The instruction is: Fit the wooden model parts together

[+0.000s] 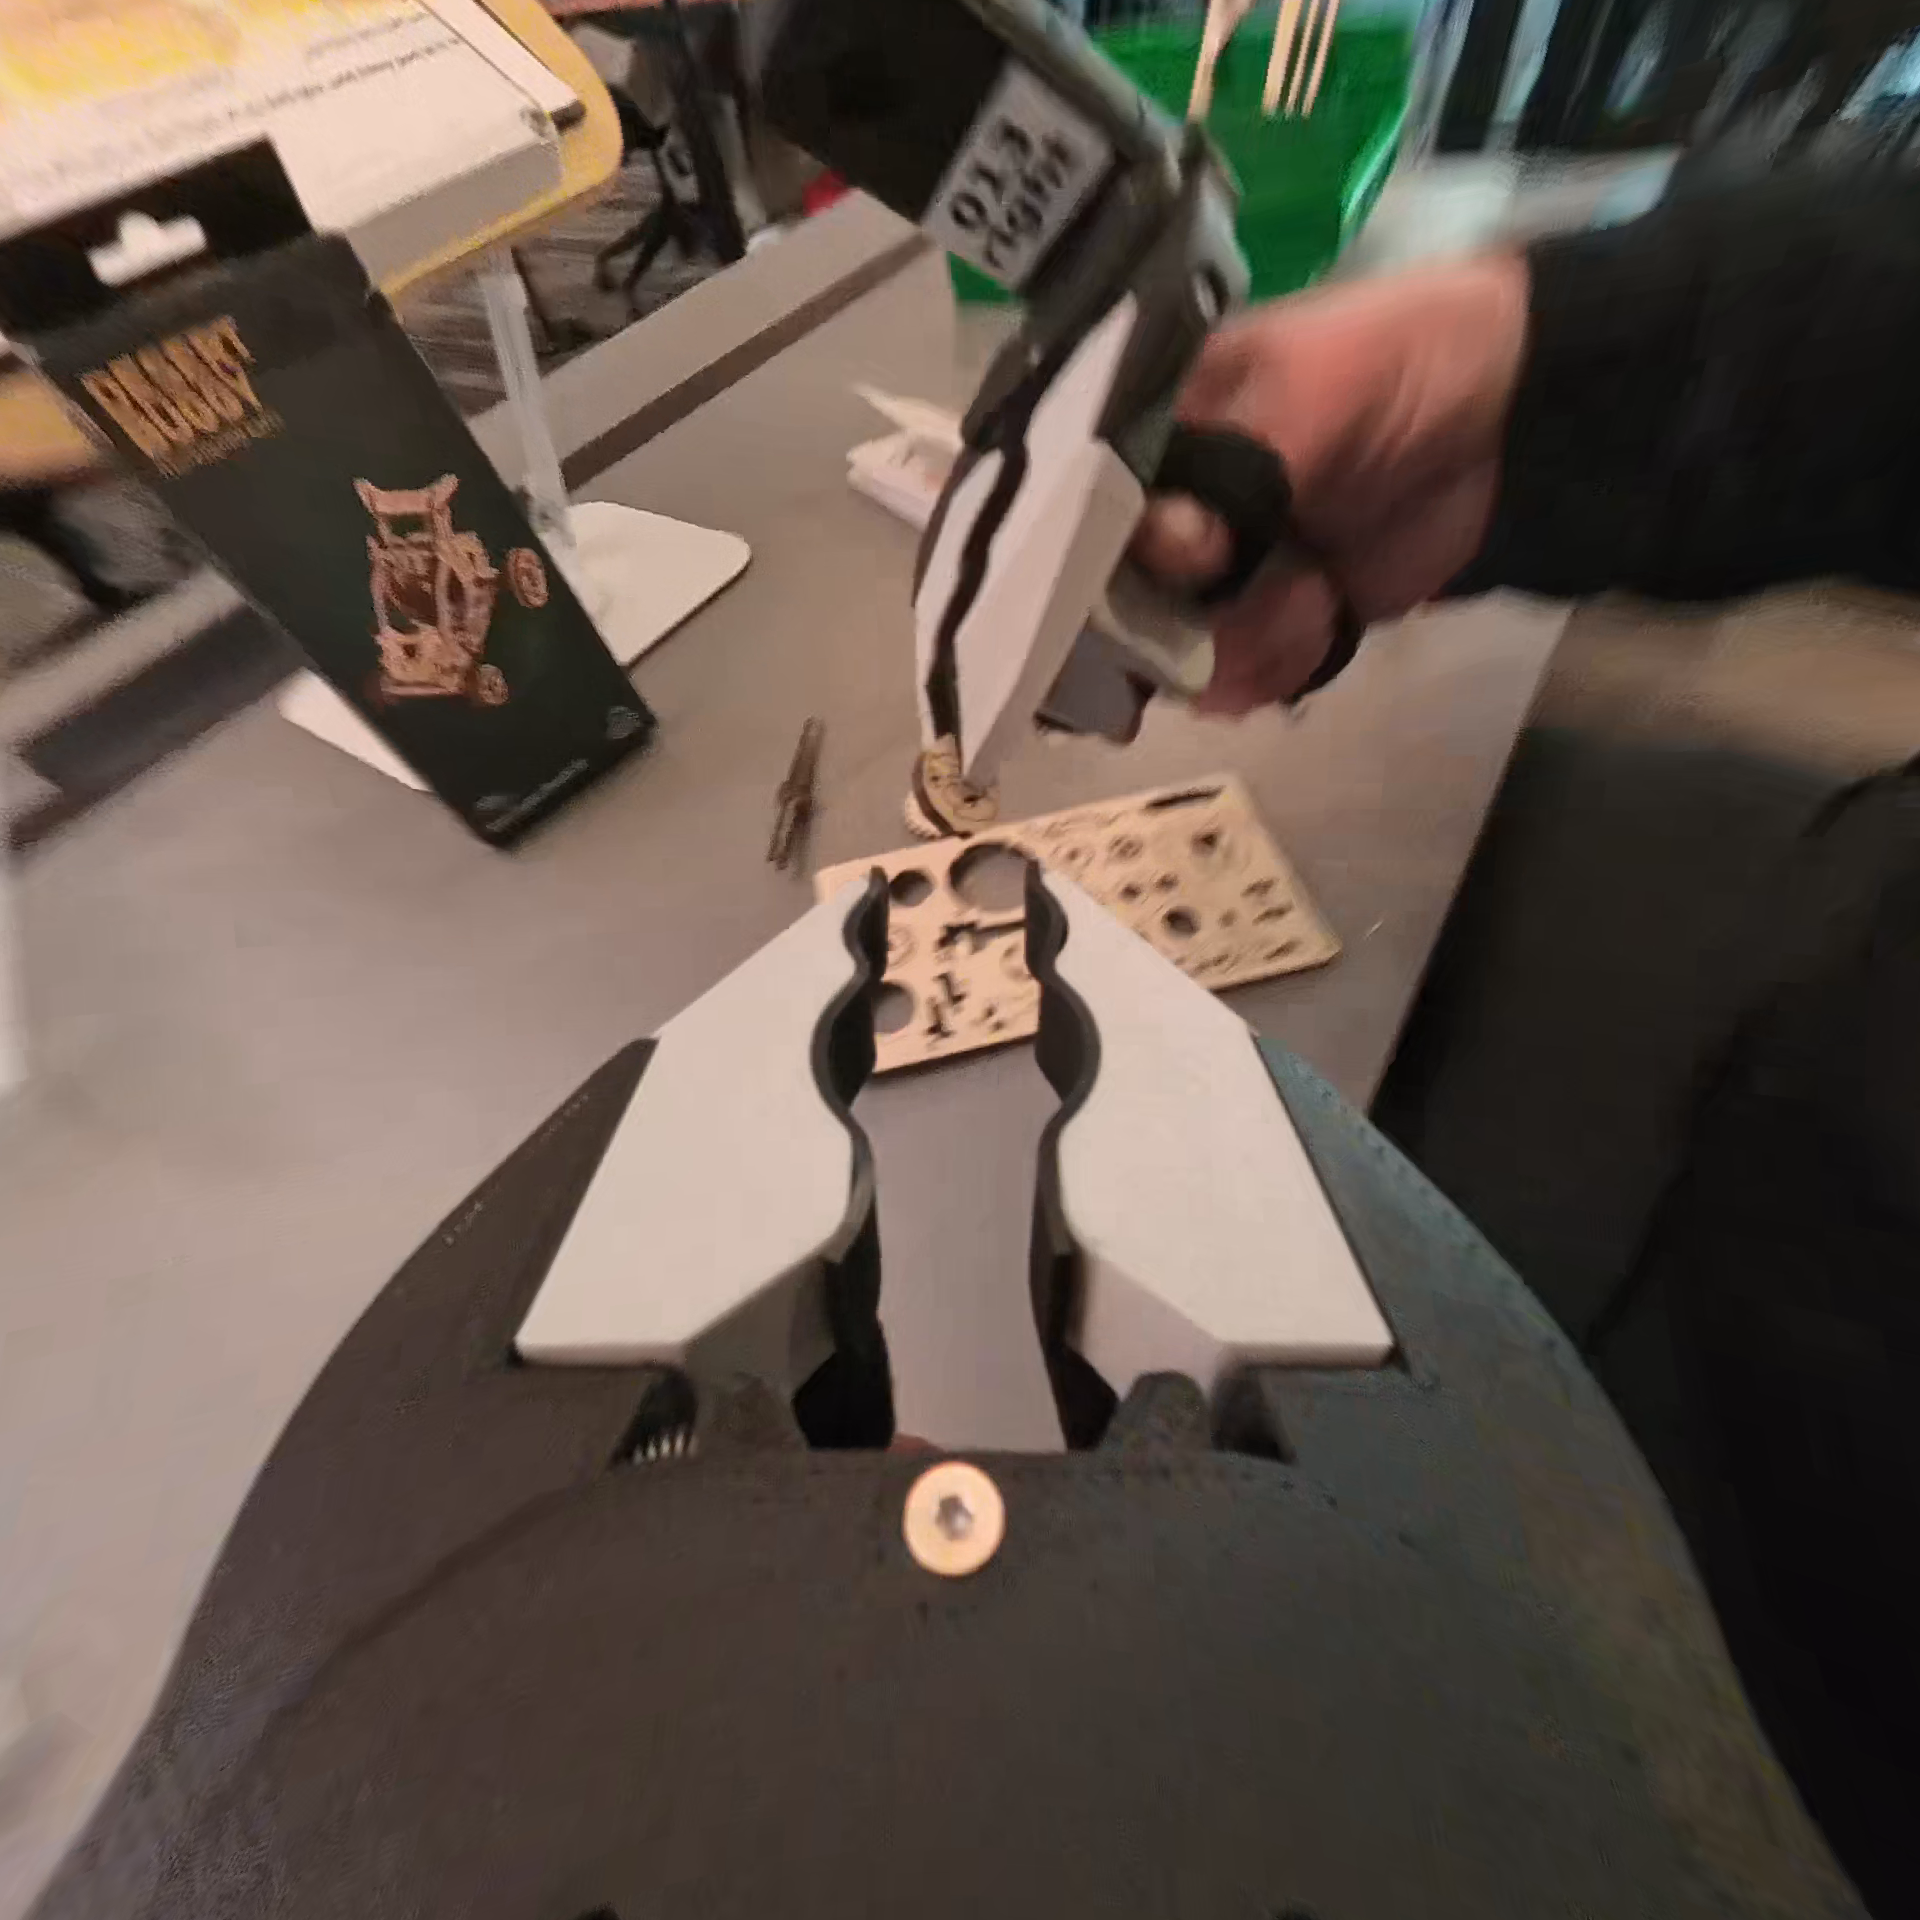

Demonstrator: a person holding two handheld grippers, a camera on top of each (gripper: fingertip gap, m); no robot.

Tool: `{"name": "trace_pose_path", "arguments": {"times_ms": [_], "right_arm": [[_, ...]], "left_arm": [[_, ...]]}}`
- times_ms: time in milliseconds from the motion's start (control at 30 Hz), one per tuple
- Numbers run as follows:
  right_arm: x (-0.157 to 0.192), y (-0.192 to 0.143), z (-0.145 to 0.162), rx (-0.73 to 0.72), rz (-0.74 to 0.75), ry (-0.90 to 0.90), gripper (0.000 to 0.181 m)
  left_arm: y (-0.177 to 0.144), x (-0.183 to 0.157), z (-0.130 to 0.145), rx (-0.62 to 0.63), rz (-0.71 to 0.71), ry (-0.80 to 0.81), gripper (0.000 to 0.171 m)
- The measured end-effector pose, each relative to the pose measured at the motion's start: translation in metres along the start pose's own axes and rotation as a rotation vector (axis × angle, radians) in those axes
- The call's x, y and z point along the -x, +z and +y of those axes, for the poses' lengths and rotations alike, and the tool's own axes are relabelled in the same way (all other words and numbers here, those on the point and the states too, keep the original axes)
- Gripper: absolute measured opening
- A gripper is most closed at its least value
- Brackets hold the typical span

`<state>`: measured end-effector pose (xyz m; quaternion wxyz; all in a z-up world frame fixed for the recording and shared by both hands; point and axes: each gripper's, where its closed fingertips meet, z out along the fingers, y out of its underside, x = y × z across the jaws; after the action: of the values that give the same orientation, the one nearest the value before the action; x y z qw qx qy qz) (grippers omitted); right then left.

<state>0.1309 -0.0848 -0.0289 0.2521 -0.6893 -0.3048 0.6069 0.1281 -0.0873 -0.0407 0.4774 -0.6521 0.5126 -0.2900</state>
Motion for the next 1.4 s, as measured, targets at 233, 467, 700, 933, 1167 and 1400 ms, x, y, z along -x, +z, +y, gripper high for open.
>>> {"name": "trace_pose_path", "arguments": {"times_ms": [233, 467, 700, 933, 1167, 1400], "right_arm": [[0.017, -0.003, -0.01, -0.06, -0.069, -0.052, 0.001], [0.026, -0.004, -0.016, -0.099, -0.105, -0.087, 0.001], [0.03, -0.005, -0.022, -0.124, -0.099, -0.11, 0.001], [0.027, -0.014, -0.027, -0.091, 0.027, -0.223, 0.0], [0.026, -0.015, -0.023, -0.035, 0.076, -0.272, 0.005], [0.021, -0.013, -0.019, 0.022, 0.127, -0.304, 0.009]], "left_arm": [[-0.006, -0.006, -0.032, -0.246, 0.247, -0.411, 0.007], [-0.005, -0.011, -0.039, -0.288, 0.319, -0.479, 0.009], [-0.007, -0.008, -0.045, -0.342, 0.341, -0.545, 0.001], [-0.004, -0.006, -0.044, -0.308, 0.342, -0.575, 0.002], [-0.001, -0.007, -0.04, -0.261, 0.337, -0.592, 0.001], [0.0, -0.009, -0.04, -0.241, 0.335, -0.584, 0.001]]}}
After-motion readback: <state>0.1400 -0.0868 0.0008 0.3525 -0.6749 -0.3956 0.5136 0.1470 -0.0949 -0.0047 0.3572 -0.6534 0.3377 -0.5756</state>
